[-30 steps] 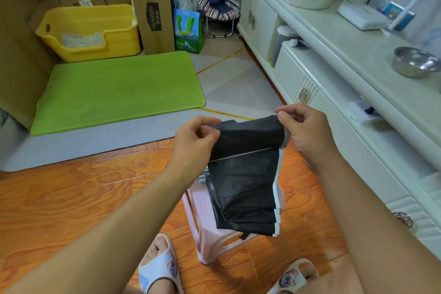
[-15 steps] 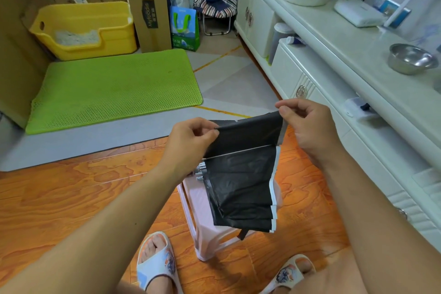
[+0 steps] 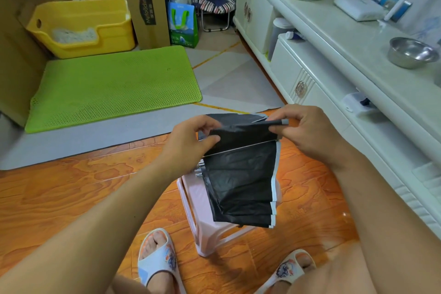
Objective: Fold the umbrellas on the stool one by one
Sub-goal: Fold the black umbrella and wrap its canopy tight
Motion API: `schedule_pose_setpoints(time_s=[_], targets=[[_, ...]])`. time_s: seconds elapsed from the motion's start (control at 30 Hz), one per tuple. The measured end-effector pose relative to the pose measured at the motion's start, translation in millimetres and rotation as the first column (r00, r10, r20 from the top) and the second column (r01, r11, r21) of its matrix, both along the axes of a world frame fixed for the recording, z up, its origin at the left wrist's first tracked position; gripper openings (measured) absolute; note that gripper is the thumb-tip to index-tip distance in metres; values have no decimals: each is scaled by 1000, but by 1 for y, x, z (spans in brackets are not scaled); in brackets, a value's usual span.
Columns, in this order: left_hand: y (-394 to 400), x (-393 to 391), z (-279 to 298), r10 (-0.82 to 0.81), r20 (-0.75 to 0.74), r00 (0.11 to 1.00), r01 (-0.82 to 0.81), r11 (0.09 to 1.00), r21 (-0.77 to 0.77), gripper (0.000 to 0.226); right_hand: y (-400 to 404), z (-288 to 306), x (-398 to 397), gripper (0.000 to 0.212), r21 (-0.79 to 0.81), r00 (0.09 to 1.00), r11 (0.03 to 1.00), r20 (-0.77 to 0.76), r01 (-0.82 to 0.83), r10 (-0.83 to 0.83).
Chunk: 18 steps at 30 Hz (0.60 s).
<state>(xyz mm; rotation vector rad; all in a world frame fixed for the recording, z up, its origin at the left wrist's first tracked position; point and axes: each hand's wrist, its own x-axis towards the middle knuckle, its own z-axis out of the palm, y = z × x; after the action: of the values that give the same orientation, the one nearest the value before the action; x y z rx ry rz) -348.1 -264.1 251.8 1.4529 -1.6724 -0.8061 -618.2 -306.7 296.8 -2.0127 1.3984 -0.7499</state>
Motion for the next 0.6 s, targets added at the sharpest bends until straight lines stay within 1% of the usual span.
schedule_pose_setpoints(time_s=[0.07, 0.1, 0.17, 0.23, 0.27, 0.33, 0.47, 0.53, 0.6], targets=[[-2, 3, -1, 4, 15, 1000, -4, 1000, -29, 29, 5, -2, -4, 18, 14, 1000, 1000, -7, 7, -7], [0, 4, -1, -24, 21, 999, 24, 999, -28, 28, 9, -3, -6, 19, 9, 1000, 1000, -17, 5, -5], [7, 4, -5, -120, 71, 990, 122, 992, -24, 21, 17, -6, -11, 21, -8, 998, 999, -52, -44, 44], [16, 3, -14, -224, 191, 956, 240, 969, -65, 17, 26, -14, -17, 30, -21, 984, 992, -128, -128, 125], [20, 2, -20, -273, 267, 924, 306, 948, -88, 14, 30, -20, -20, 34, -35, 969, 984, -183, -172, 163], [25, 1, -31, -338, 415, 844, 414, 904, -105, 9, 36, -36, -27, 35, -72, 926, 966, -310, -247, 214], [43, -7, -58, -329, 651, 685, 526, 841, -128, 9, 52, -76, -29, 30, -105, 807, 916, -518, -388, 282], [50, -7, -74, -318, 744, 587, 570, 816, -101, 3, 61, -98, -29, 29, -127, 753, 898, -601, -421, 268], [53, -5, -83, -337, 796, 503, 588, 808, -29, 8, 66, -115, -30, 30, -143, 703, 900, -679, -411, 213]])
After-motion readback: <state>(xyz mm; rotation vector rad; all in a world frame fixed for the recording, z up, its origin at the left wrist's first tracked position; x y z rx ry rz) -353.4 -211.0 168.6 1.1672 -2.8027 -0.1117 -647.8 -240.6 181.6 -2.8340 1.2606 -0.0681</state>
